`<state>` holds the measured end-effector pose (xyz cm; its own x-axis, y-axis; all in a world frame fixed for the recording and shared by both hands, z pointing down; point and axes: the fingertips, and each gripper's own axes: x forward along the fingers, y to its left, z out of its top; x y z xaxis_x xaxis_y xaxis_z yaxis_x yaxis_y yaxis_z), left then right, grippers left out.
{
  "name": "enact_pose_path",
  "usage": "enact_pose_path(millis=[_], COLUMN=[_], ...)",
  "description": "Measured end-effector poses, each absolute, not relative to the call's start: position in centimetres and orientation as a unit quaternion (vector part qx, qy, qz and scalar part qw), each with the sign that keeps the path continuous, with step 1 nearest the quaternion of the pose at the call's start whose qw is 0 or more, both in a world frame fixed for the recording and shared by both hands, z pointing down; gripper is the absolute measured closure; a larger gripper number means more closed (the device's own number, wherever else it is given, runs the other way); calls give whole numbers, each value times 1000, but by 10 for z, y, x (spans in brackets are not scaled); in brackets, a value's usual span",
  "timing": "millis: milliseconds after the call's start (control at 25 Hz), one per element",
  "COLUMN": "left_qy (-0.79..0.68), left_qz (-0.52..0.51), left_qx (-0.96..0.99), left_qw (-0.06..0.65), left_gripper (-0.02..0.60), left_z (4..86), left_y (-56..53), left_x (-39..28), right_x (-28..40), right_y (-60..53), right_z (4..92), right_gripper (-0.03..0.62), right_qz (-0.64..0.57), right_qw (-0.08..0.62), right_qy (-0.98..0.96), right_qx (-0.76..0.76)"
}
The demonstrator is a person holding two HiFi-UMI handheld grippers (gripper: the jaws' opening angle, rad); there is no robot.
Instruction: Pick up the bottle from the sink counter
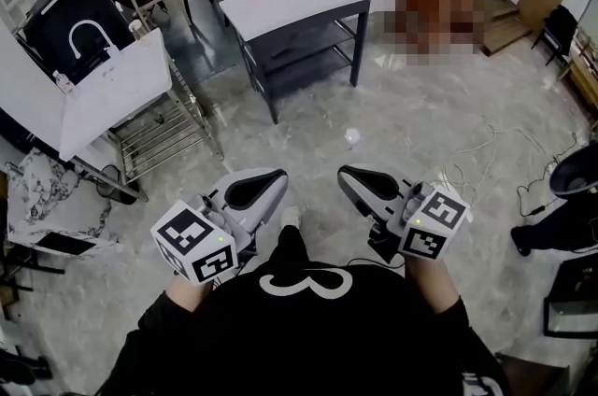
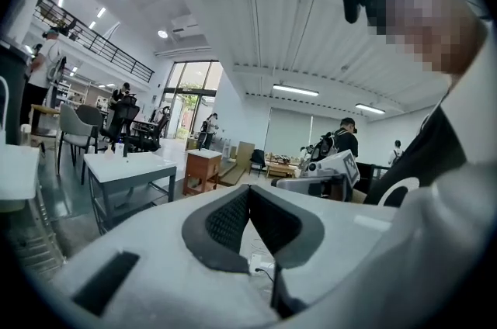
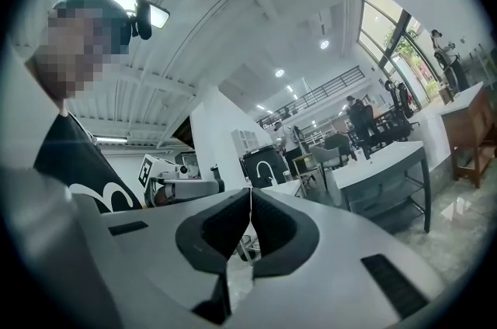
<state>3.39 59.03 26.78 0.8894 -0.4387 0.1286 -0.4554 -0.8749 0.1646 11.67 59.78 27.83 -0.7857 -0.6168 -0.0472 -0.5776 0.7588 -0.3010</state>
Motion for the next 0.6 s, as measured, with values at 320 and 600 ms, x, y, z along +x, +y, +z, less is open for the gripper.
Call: enact_pose_path(millis=[320, 600], left_qy=[-222, -220], left_qz=[43, 46], left_qx=[966, 963], left_qw=[123, 149], left_gripper=[566, 567], left_z=[275, 279], left_y=[514, 417], left_x=[24, 5], right_x=[104, 80], right_y=[525, 432], right_z=[280, 279], right_gripper=[580, 580], right_qz=[-145, -157], right_qw=[75, 71], right_qy=[932, 931], right_qx=[-324, -322])
